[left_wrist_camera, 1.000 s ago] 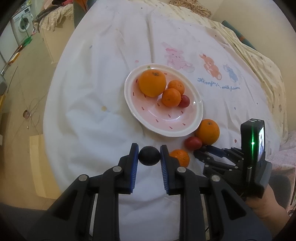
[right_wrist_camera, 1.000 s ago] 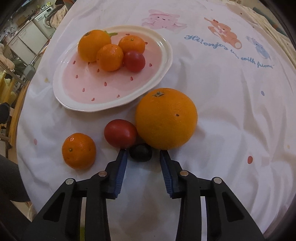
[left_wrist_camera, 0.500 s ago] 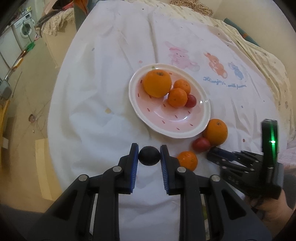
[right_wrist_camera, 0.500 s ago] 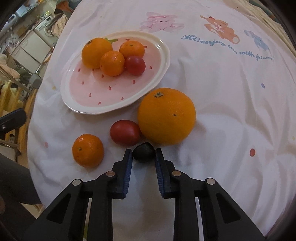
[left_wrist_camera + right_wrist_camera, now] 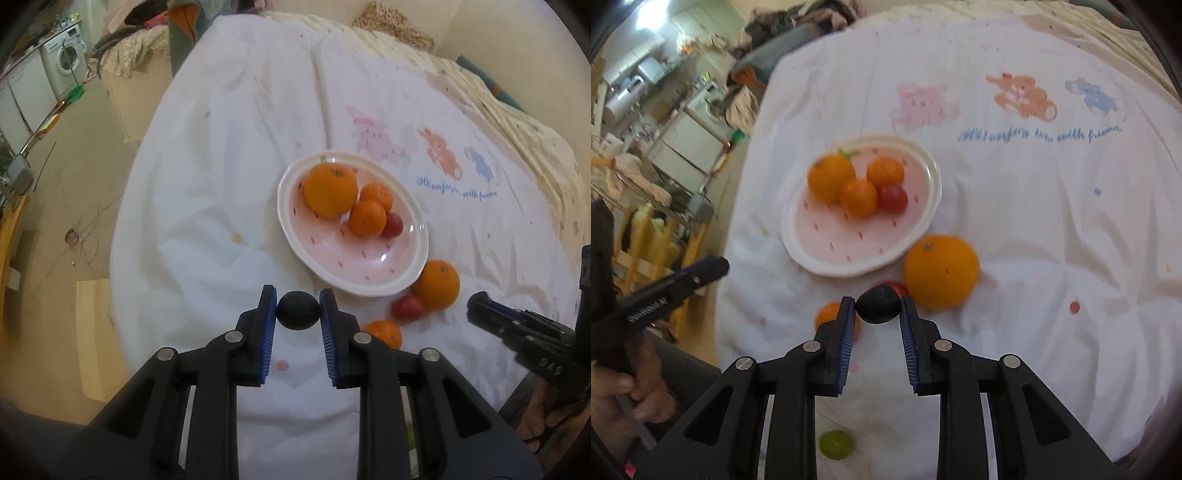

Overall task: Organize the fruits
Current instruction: 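Carry both grapes over the pink plate and open both grippers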

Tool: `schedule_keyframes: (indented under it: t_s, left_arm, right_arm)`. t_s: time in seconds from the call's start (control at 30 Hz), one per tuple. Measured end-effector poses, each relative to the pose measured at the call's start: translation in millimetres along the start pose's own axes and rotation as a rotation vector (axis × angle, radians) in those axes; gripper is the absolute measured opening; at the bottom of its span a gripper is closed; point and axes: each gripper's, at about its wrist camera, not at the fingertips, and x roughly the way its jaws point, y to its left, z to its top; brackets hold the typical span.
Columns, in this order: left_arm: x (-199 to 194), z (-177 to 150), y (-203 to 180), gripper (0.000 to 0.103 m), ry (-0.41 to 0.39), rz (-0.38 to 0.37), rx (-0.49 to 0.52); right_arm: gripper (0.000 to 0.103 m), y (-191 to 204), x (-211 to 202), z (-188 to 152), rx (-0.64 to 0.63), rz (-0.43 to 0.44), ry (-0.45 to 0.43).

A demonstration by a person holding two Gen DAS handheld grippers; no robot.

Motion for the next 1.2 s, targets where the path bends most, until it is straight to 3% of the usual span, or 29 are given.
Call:
schedule_keyframes:
  t_s: [0.3,0.4,0.67,0.93,1.2]
  left_arm:
    - [-11,51,-2,0.02,-0.086,-0.008,-0.019]
    - [-2,68,-7,0.02,-0.082,-0.014,-0.005]
    - [51,77,-18,0.02,0.037,-0.045,-0.008]
    - [84,65,-29,0.02,0.065,-0.067,0.06]
    - [96,60,-27,0.021,0.086,-0.098,0.038]
  right_arm:
    - [0.026,-5,-25,56,-0.002,0.046,-0.109]
    - [0.026,-9,-22,75,-0.003,0.043,-0.115]
    - [0.026,-22,20,105,-0.002,0.029,-0.052]
    - [0.026,-33,63,110,-0.005,0.038,0.017]
    - [0.026,-40,94,99,0.024,0.044,0.09]
